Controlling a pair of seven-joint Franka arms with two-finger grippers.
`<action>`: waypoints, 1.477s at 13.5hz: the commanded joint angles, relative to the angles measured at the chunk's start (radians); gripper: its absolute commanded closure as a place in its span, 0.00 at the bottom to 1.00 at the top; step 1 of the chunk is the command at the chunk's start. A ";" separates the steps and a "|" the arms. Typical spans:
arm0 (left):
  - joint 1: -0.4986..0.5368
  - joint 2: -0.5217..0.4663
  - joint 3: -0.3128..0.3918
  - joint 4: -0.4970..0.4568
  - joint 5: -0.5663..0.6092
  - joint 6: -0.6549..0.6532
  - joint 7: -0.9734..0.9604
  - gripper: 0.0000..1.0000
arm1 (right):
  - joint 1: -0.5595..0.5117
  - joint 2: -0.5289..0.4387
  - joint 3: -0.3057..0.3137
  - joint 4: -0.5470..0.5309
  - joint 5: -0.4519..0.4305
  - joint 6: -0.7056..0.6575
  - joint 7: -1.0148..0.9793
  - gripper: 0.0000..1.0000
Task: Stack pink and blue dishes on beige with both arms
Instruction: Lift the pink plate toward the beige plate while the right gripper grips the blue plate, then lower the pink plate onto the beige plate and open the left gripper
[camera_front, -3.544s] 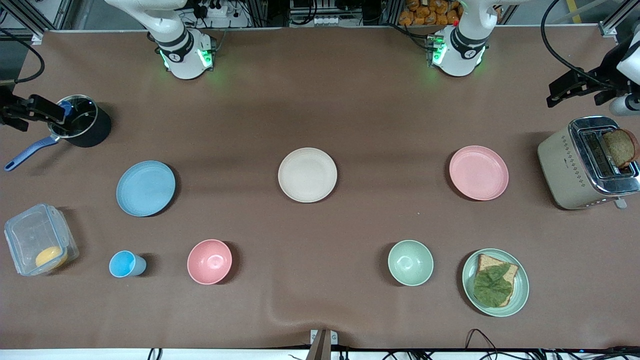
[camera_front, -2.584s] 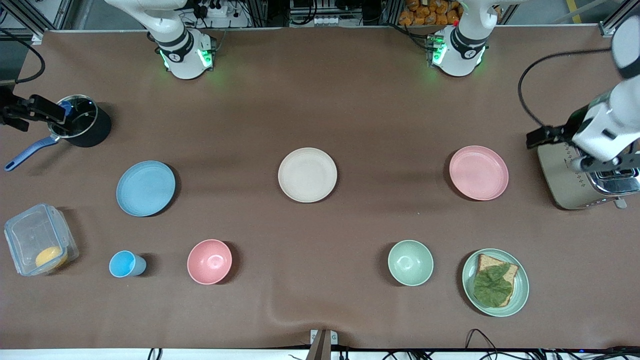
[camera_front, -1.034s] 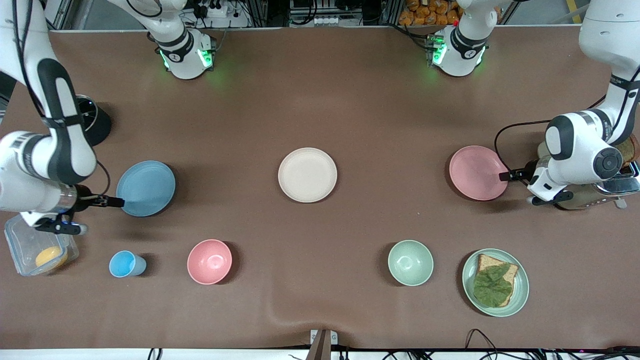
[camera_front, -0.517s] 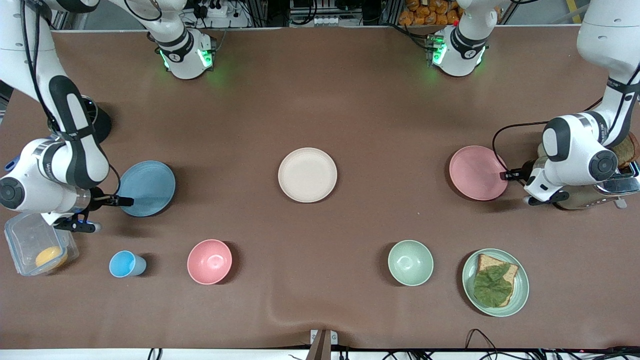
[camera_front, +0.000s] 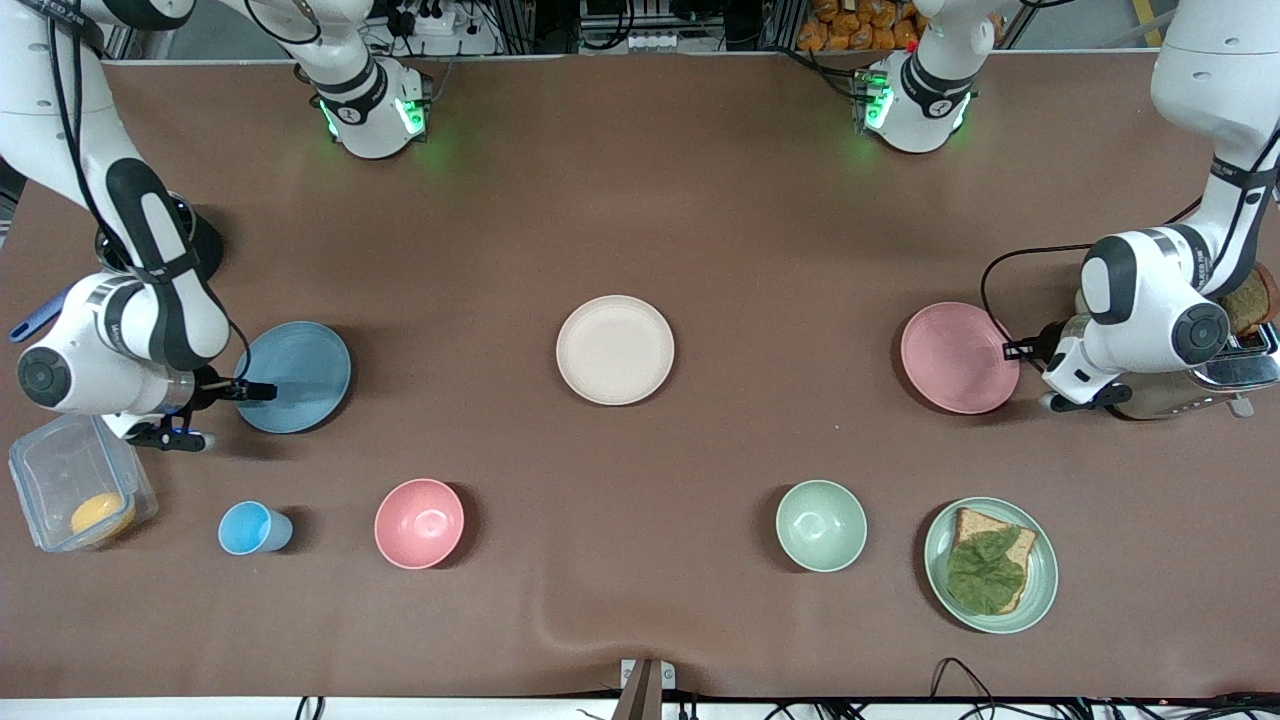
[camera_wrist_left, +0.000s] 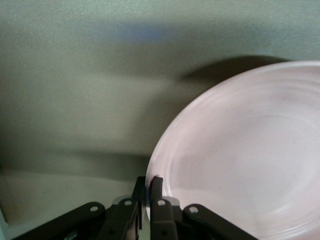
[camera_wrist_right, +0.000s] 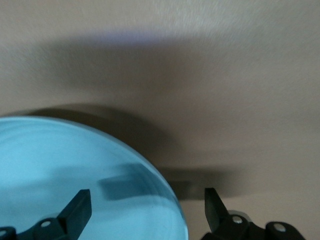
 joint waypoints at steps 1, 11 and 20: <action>0.010 0.002 -0.024 0.007 -0.022 -0.002 0.012 1.00 | -0.018 -0.008 0.016 -0.019 0.002 0.017 -0.016 0.00; -0.010 -0.057 -0.304 0.330 -0.134 -0.471 -0.122 1.00 | -0.017 -0.026 0.028 -0.019 0.002 0.005 -0.045 1.00; -0.361 0.075 -0.417 0.333 -0.242 -0.215 -0.684 1.00 | -0.003 -0.117 0.039 -0.010 0.002 -0.104 -0.063 1.00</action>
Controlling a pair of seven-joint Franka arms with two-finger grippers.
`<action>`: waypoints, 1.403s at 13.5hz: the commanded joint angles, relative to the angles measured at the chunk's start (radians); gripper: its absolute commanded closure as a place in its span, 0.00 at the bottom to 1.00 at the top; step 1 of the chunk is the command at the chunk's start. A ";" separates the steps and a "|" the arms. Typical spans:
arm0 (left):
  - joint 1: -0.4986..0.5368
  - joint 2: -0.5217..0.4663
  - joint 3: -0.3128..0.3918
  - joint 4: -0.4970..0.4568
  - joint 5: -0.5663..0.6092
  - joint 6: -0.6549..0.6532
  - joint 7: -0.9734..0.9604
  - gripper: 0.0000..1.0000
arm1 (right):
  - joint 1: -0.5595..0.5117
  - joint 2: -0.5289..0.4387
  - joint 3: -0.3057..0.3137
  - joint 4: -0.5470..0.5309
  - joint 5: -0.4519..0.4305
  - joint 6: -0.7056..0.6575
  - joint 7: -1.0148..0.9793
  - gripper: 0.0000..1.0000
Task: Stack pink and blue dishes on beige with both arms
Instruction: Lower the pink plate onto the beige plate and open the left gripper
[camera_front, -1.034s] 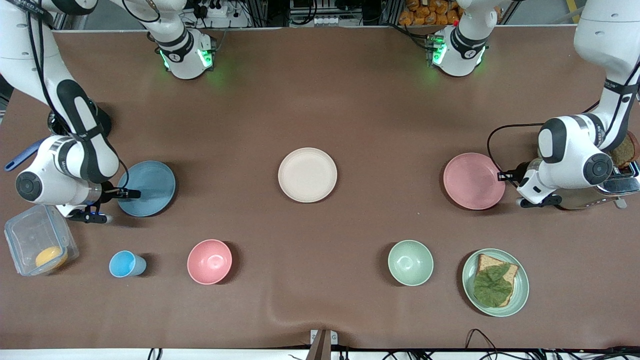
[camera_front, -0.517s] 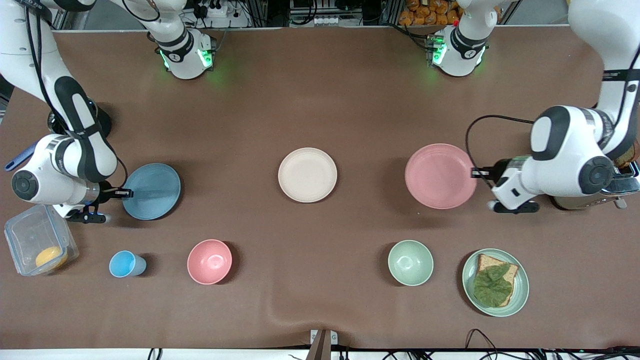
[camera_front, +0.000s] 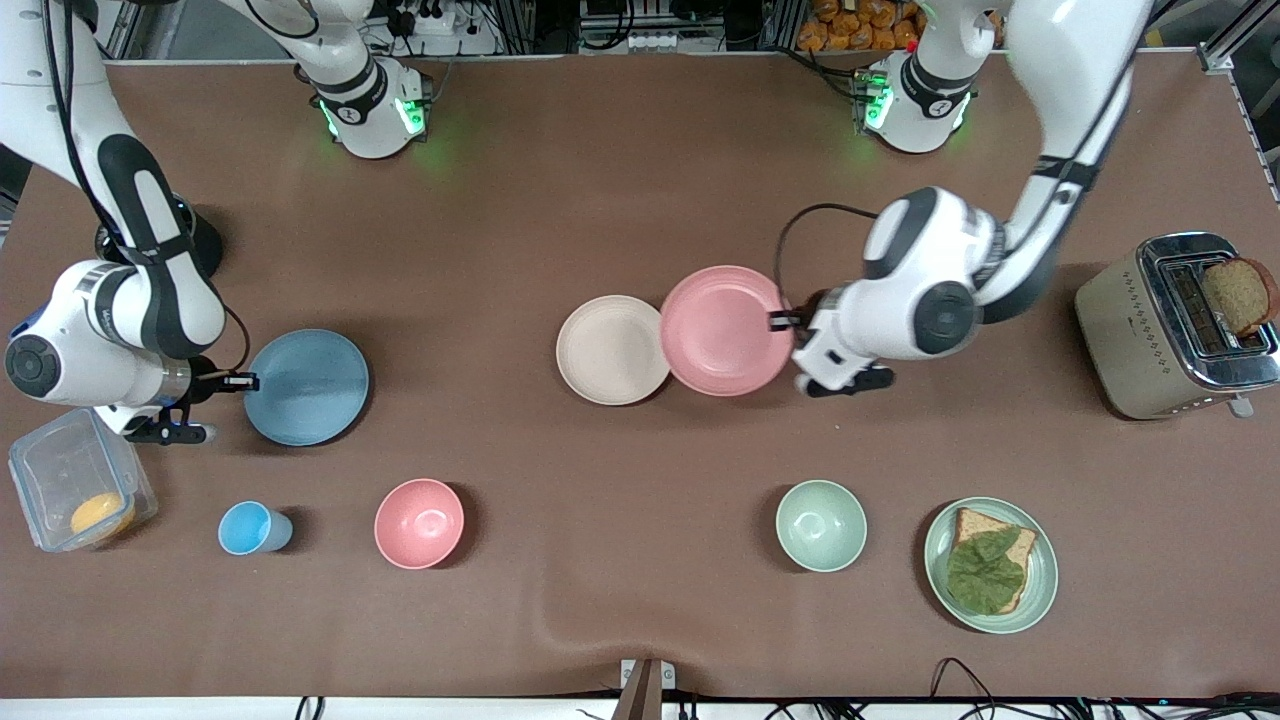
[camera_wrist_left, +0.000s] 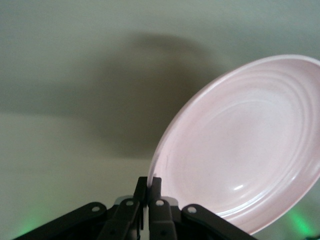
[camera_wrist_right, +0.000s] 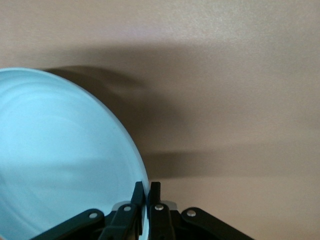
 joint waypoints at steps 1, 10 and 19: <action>-0.083 0.064 0.007 0.014 -0.021 0.097 -0.111 1.00 | 0.001 -0.046 0.016 -0.004 0.001 -0.041 -0.007 1.00; -0.189 0.197 0.009 0.025 -0.012 0.336 -0.163 1.00 | 0.001 -0.124 0.051 0.105 0.122 -0.329 -0.010 1.00; -0.232 0.242 0.018 0.070 -0.014 0.346 -0.165 1.00 | 0.070 -0.120 0.053 0.153 0.323 -0.501 0.069 1.00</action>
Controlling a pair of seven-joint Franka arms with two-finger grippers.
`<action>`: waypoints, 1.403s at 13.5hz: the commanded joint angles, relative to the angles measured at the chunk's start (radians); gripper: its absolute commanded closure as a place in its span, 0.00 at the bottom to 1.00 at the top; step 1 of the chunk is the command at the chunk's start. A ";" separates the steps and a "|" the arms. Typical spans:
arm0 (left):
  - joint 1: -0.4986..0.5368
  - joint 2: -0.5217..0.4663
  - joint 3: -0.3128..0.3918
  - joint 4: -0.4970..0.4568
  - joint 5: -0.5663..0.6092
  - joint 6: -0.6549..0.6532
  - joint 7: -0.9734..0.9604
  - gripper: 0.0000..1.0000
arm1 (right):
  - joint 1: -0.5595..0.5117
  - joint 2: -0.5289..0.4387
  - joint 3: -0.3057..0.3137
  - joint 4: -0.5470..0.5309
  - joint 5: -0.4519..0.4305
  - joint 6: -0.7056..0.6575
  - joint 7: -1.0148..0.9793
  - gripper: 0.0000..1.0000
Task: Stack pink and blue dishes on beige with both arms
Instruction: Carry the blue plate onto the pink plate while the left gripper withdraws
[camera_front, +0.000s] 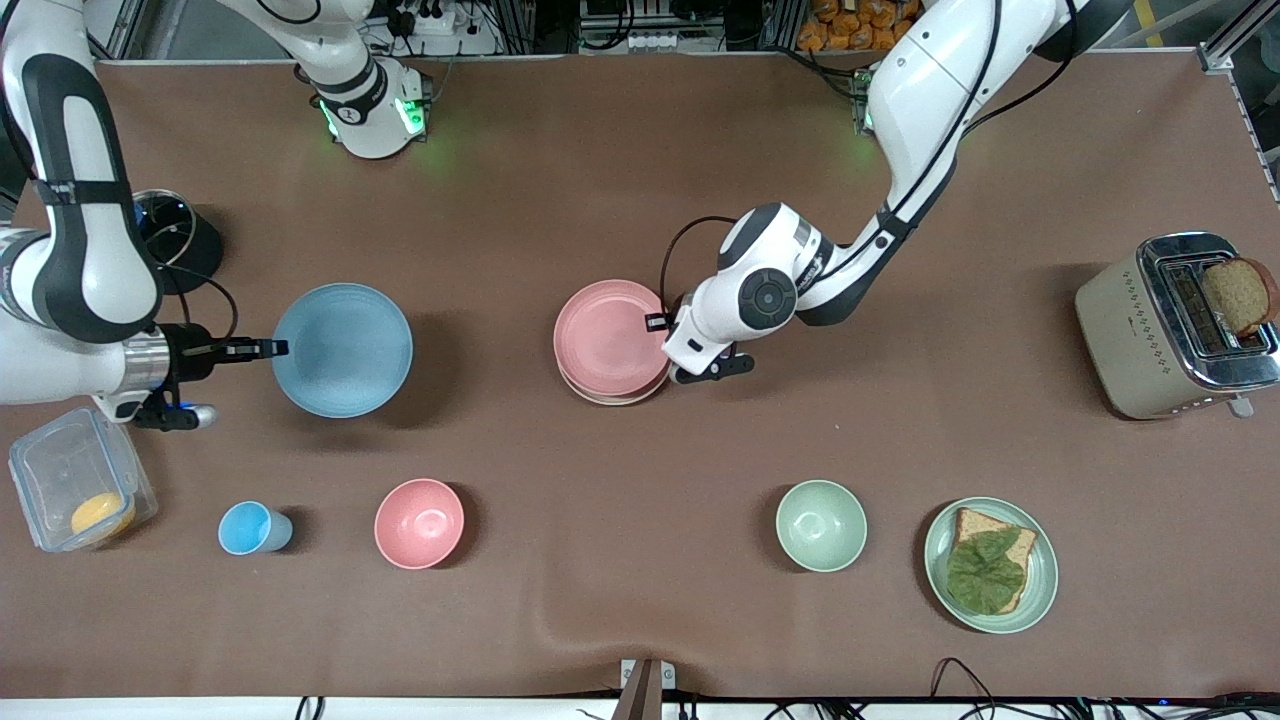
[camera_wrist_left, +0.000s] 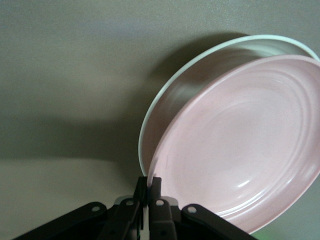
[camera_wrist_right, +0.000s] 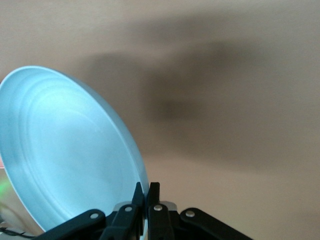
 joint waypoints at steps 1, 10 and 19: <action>-0.011 0.024 0.010 0.027 -0.012 0.006 -0.009 1.00 | 0.048 -0.005 -0.001 0.001 0.046 -0.028 0.070 1.00; 0.012 -0.025 0.018 0.064 0.031 -0.014 -0.006 0.00 | 0.195 -0.005 -0.002 0.002 0.143 -0.027 0.252 1.00; 0.300 -0.550 0.016 0.067 0.290 -0.463 0.058 0.00 | 0.336 0.012 -0.004 -0.013 0.296 0.019 0.385 1.00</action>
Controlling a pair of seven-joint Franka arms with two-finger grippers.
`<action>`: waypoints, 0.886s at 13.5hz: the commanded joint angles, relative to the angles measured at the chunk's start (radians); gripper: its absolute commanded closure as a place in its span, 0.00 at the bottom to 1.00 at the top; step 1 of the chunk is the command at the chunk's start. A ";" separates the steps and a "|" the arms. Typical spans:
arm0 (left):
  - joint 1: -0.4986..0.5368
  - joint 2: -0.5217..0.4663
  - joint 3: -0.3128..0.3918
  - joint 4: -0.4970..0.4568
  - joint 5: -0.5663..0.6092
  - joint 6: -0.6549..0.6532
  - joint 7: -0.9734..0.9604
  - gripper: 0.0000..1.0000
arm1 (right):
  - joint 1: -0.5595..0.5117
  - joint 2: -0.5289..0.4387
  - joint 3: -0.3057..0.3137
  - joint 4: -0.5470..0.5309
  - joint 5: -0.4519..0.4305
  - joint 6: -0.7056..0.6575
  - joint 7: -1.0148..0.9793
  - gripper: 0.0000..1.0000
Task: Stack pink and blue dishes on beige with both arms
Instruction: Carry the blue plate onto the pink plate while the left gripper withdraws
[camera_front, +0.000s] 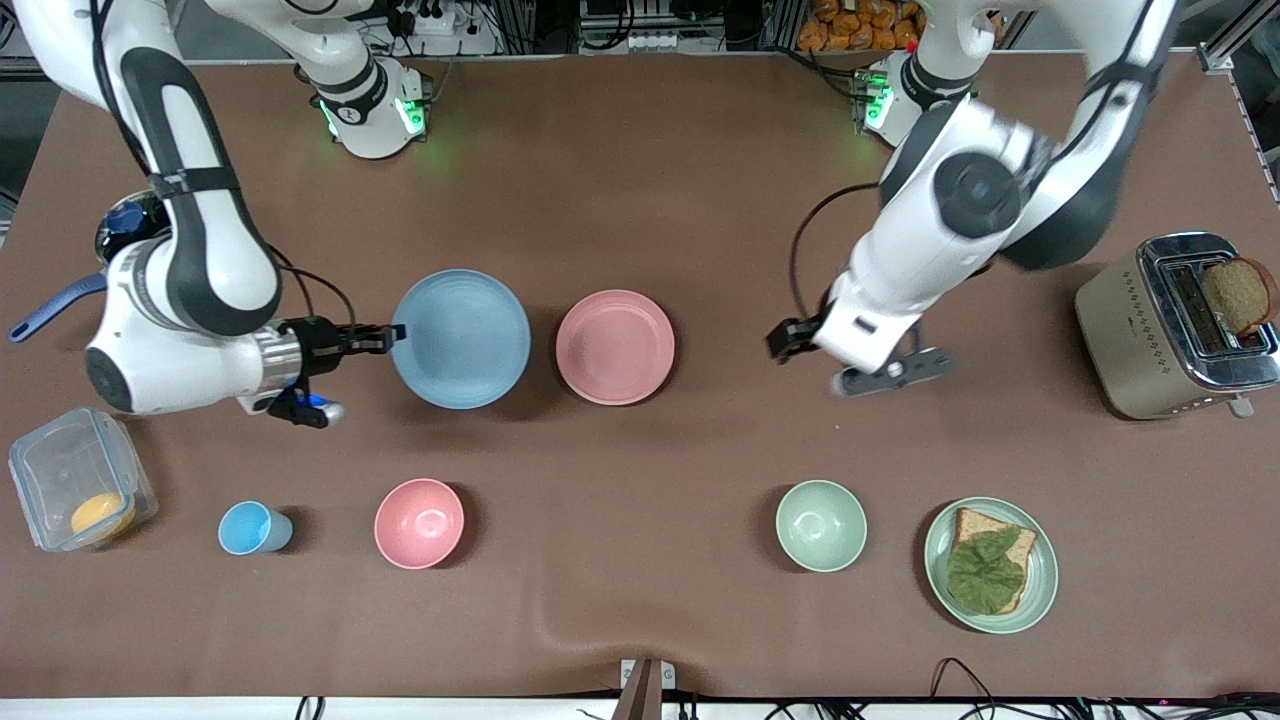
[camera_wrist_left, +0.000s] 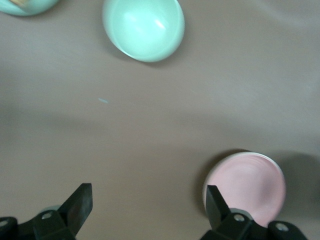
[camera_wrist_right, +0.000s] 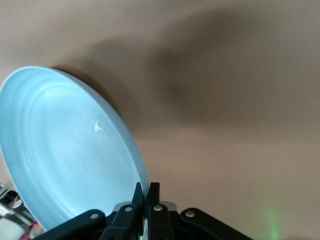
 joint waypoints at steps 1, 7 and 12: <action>0.084 -0.146 -0.001 -0.035 0.037 -0.097 0.083 0.00 | 0.121 0.013 -0.005 -0.015 0.086 0.077 0.116 1.00; 0.140 -0.220 0.133 0.094 -0.020 -0.358 0.387 0.00 | 0.354 0.050 -0.007 -0.051 0.117 0.304 0.305 1.00; 0.063 -0.268 0.333 0.083 -0.066 -0.438 0.529 0.00 | 0.411 0.049 -0.007 -0.142 0.117 0.436 0.303 1.00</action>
